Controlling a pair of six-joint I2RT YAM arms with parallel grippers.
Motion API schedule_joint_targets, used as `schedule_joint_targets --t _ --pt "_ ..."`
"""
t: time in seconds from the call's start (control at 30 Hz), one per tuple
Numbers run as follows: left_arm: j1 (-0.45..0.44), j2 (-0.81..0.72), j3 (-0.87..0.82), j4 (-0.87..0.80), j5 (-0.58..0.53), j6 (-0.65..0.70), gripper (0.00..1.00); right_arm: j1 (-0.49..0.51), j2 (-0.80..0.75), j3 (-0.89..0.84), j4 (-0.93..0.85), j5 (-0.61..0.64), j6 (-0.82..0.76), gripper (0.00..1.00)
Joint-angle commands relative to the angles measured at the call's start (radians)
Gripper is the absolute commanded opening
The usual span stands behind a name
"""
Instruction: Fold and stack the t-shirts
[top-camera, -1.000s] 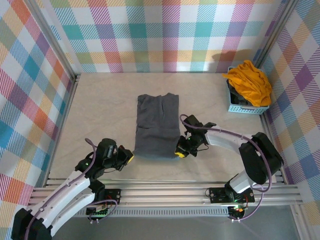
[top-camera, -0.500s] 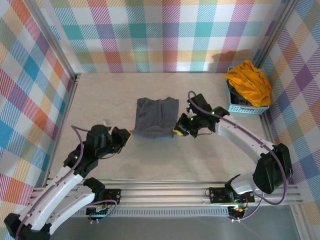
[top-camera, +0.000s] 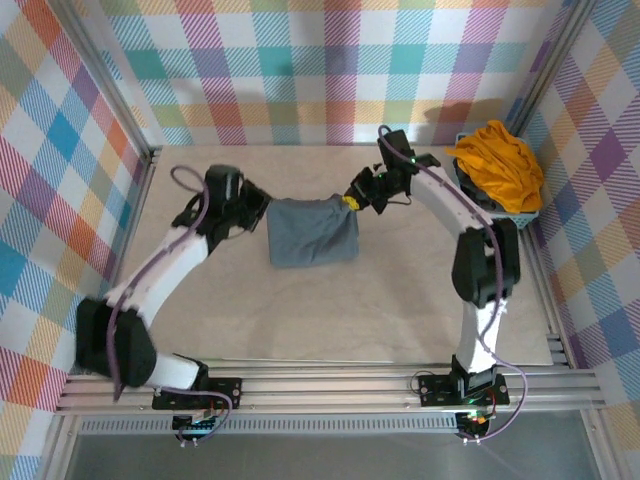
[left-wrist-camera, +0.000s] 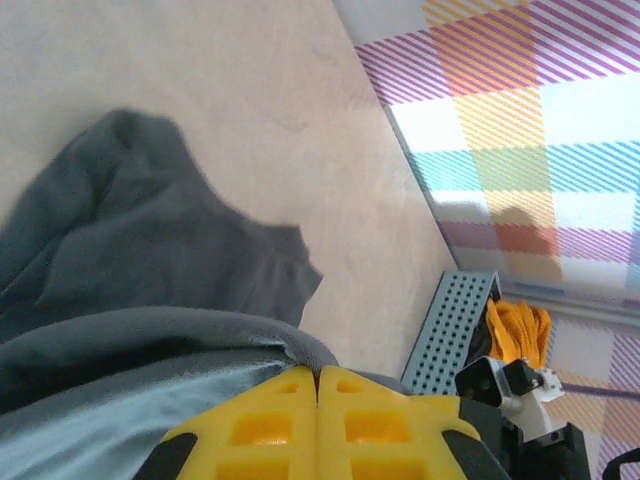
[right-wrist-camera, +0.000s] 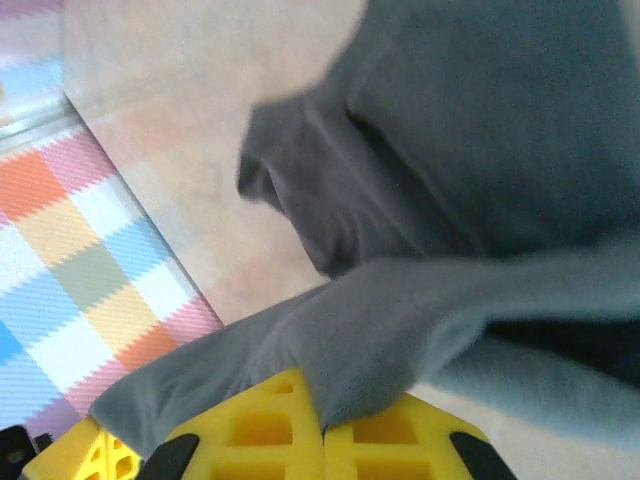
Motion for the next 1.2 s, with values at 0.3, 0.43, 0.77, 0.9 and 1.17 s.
schedule_joint_targets --t 0.3,0.43,0.77,0.9,1.17 --pt "-0.011 0.019 0.035 -0.054 0.023 0.040 0.55 -0.049 0.045 0.216 -0.183 0.097 -0.261 0.61" --pt "-0.175 -0.134 -0.255 0.065 -0.042 -0.187 0.53 -0.039 -0.308 -0.312 0.116 0.112 -0.227 0.57" --pt "-0.493 0.044 -0.421 0.473 -0.358 -0.675 0.68 0.022 -0.826 -1.052 0.554 0.077 -0.174 0.67" --pt "-0.501 0.159 -0.410 0.584 -0.425 -0.759 0.70 0.022 -0.890 -1.056 0.488 0.075 -0.198 0.67" --pt "-0.486 0.300 -0.360 0.680 -0.450 -0.810 0.64 0.026 -0.890 -1.050 0.478 0.044 -0.174 0.65"
